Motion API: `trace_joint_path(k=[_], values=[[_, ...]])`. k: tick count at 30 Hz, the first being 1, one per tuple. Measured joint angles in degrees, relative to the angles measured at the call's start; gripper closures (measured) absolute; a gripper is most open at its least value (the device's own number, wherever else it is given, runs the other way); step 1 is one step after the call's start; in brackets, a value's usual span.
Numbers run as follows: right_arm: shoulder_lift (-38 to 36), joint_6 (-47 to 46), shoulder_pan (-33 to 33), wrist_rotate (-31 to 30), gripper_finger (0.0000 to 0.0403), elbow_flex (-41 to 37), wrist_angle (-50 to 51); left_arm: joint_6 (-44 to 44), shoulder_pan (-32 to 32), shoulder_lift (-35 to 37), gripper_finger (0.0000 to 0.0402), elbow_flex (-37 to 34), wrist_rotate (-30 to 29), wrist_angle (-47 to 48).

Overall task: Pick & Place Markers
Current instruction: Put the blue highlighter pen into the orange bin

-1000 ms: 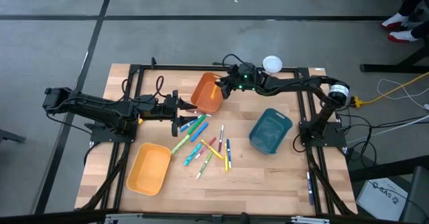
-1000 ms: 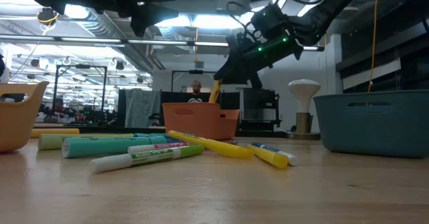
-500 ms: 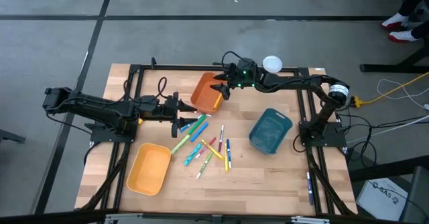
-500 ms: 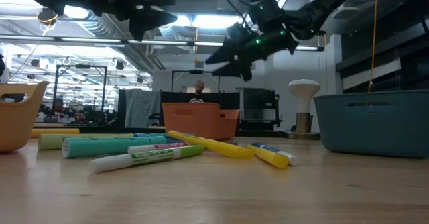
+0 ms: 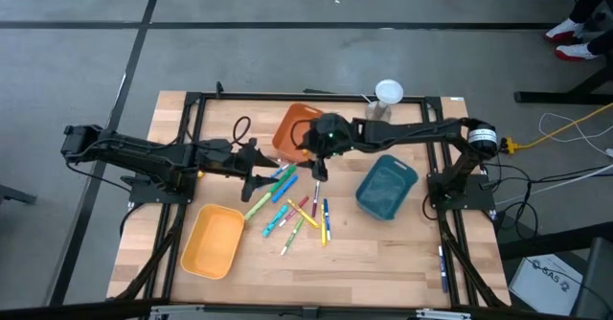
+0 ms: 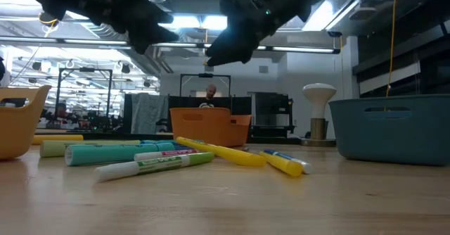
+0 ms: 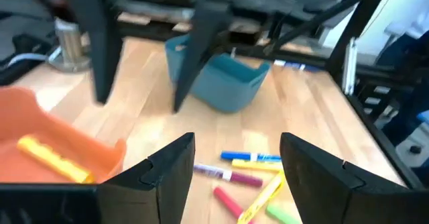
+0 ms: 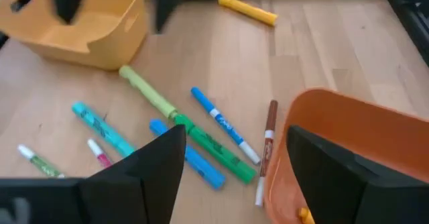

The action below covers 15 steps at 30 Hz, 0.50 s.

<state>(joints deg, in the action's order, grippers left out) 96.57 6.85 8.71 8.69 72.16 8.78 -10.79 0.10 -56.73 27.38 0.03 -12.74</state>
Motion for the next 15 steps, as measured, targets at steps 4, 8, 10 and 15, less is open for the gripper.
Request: trace_joint_path(k=[4, 8, 10, 15], values=[[0.00, 2.28, -2.40, -0.11, 0.0151, 0.00, 0.64, 0.05, 0.00, 0.00, 0.0187, 0.00, -0.08, 2.79], [0.27, 9.07, -4.22, -0.12, 0.0151, 0.00, 0.55, 1.73, 0.00, 0.00, 0.0187, 0.00, -0.31, 5.85], [0.78, 12.97, -4.85, -0.07, 0.0151, 0.00, 0.44, 2.07, 0.00, 0.00, 0.0187, 0.00, -0.41, 7.45], [3.84, 16.15, -5.33, 0.10, 0.0151, 0.00, -2.02, 2.10, 0.00, 0.00, 0.0187, 0.00, -0.46, 10.30]])
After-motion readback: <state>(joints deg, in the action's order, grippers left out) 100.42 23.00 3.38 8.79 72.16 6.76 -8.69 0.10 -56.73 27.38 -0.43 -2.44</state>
